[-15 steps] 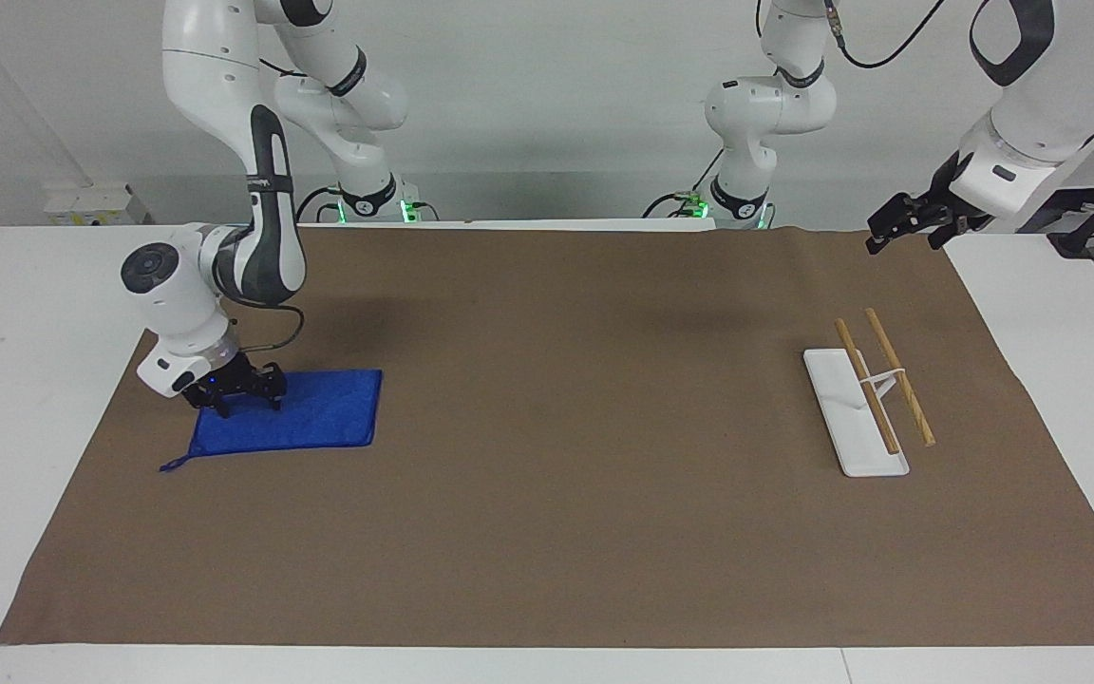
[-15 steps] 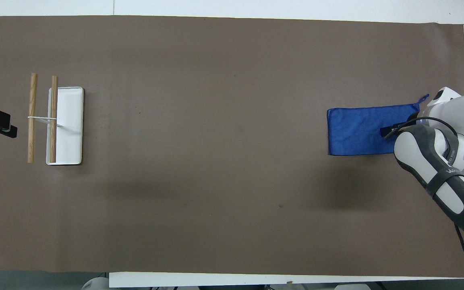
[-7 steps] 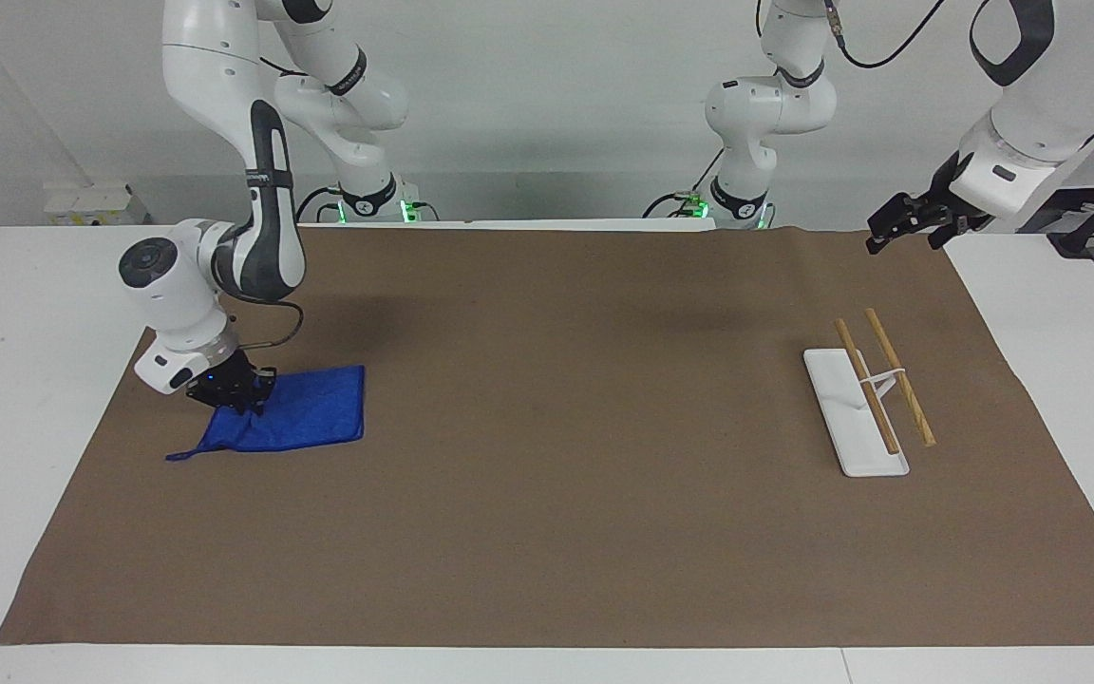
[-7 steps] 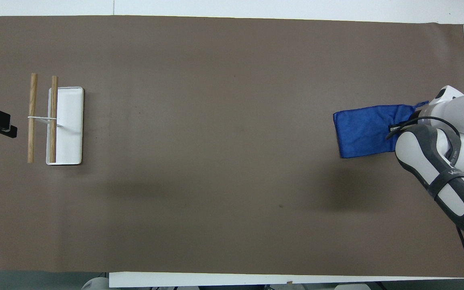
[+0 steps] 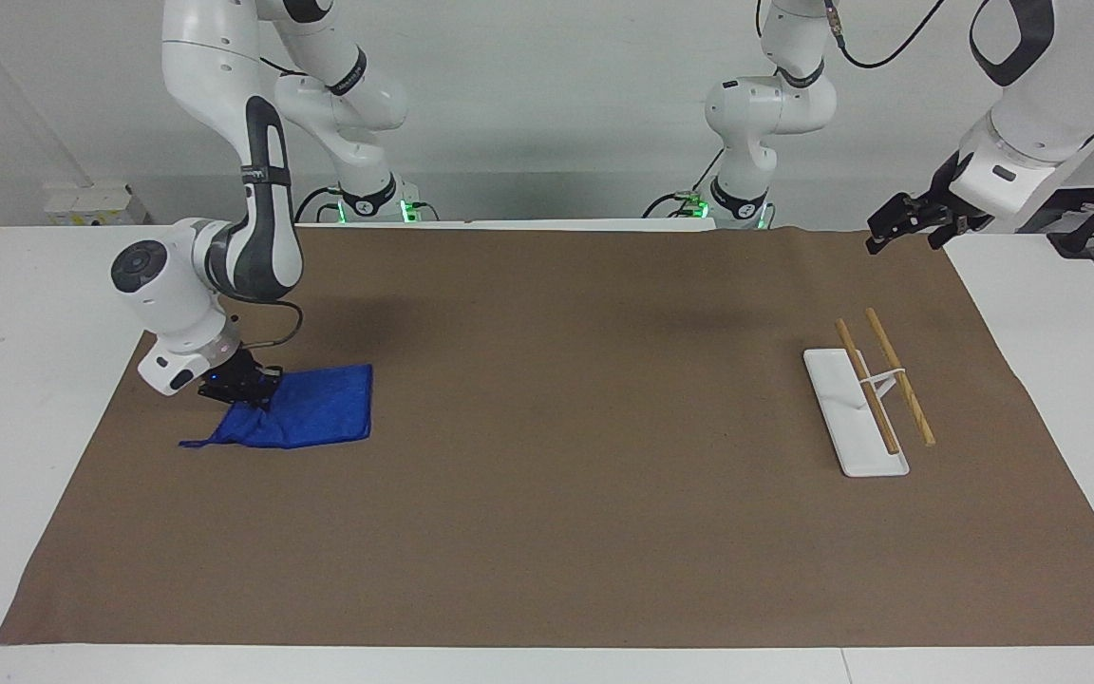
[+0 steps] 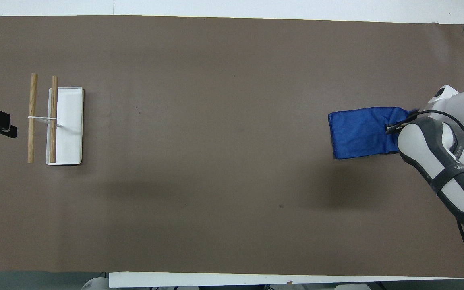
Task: Right arm passes towel to left arm to hang
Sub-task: 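Grasp the blue towel edge with the right gripper and lift it, then carry the towel toward the left gripper while the left gripper reaches out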
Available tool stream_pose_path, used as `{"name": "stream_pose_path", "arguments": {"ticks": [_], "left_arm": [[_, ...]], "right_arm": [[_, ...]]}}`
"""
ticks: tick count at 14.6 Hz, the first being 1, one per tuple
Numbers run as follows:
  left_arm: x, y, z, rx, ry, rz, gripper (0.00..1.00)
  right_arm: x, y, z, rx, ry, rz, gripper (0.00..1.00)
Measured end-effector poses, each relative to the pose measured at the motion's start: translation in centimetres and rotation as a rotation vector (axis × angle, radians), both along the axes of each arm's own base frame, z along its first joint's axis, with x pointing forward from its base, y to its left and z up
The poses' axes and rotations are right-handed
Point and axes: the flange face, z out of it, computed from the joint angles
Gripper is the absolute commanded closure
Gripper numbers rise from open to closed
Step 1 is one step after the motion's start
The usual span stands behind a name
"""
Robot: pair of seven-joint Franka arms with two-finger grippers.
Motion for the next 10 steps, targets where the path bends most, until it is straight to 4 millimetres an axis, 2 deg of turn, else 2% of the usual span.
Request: {"name": "stream_pose_path", "arguments": {"ticks": [2,4,7,10], "left_arm": [[0.0,0.0,0.0,0.000,0.000,0.000,0.00],[0.0,0.0,0.0,0.000,0.000,0.000,0.00],[0.0,0.2,-0.1,0.008,0.004,0.048,0.00],[0.3,0.0,-0.5,0.000,0.007,0.308,0.00]], "right_arm": [[0.7,2.4,2.1,0.017,0.040,-0.060,1.00],[1.4,6.7,5.3,0.027,0.062,-0.140,1.00],[2.1,14.7,10.5,0.030,0.086,-0.271,1.00],[2.0,23.5,14.2,0.045,0.074,-0.444,1.00]]}}
